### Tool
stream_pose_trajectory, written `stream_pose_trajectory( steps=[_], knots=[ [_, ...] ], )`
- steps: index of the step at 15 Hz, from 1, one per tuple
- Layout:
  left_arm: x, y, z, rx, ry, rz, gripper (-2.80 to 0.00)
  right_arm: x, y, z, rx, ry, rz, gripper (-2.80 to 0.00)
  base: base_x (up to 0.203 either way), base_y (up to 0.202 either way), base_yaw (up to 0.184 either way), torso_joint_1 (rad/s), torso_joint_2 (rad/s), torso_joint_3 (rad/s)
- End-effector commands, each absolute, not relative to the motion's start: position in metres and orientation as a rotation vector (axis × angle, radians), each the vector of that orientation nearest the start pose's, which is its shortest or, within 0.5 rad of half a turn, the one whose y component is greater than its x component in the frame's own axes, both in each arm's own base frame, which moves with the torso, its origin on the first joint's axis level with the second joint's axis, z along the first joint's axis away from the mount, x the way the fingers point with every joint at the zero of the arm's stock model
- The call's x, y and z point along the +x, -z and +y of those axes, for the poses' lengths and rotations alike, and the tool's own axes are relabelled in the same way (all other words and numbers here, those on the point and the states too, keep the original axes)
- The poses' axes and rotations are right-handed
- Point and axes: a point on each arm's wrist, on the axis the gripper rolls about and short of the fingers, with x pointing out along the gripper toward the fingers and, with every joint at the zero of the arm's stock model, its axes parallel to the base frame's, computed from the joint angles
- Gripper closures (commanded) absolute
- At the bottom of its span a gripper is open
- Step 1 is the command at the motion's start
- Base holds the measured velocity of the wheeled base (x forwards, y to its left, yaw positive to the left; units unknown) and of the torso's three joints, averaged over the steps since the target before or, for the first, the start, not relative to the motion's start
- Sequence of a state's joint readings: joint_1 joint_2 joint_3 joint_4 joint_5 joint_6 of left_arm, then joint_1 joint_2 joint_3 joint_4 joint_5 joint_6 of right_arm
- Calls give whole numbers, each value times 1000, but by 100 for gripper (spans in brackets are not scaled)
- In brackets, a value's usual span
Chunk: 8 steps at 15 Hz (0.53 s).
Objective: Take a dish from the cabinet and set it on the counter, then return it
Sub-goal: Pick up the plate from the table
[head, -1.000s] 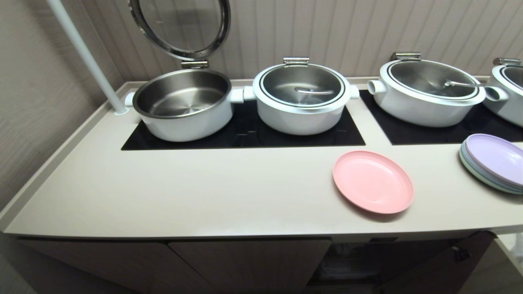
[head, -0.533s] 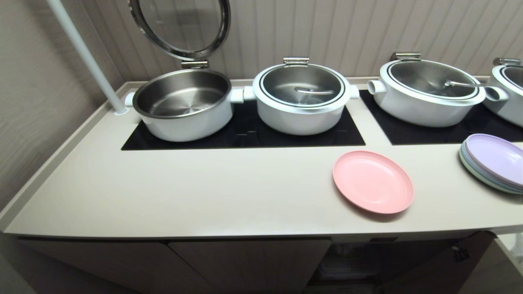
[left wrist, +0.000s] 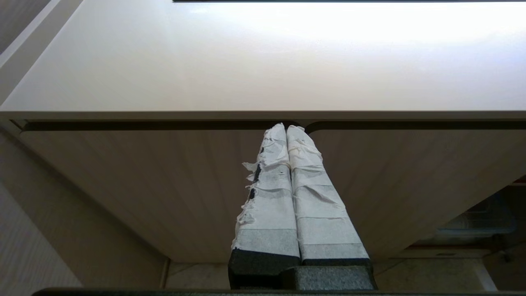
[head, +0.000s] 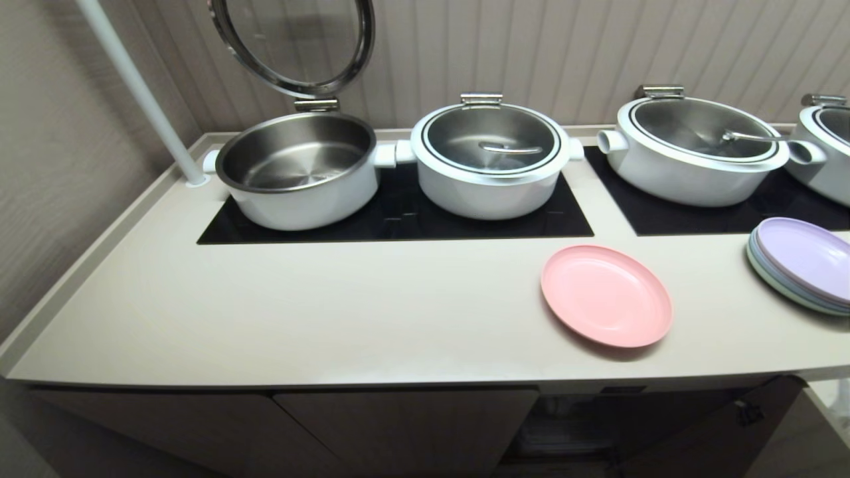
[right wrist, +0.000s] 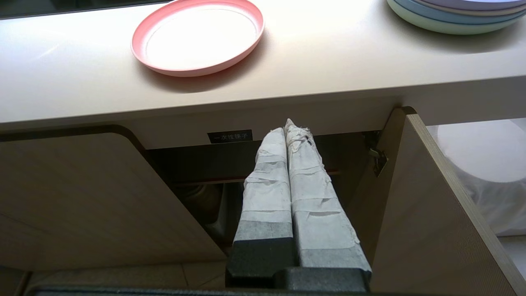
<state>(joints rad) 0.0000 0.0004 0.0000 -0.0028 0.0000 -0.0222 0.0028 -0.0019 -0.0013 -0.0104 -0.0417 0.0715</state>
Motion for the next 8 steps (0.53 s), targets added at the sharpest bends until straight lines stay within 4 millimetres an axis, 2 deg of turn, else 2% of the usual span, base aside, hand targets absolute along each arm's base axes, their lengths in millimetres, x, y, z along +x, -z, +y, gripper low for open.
stream_pose_trajectory(
  steps=[1,8],
  knots=[
    [-23,-76,0,-23,0,-3,0,-23,-77,-1,72,38,-14,0,0,0,0,0,0,0],
    [-23,-76,0,-23,0,-3,0,-23,-77,-1,72,38,-13,0,0,0,0,0,0,0]
  ],
)
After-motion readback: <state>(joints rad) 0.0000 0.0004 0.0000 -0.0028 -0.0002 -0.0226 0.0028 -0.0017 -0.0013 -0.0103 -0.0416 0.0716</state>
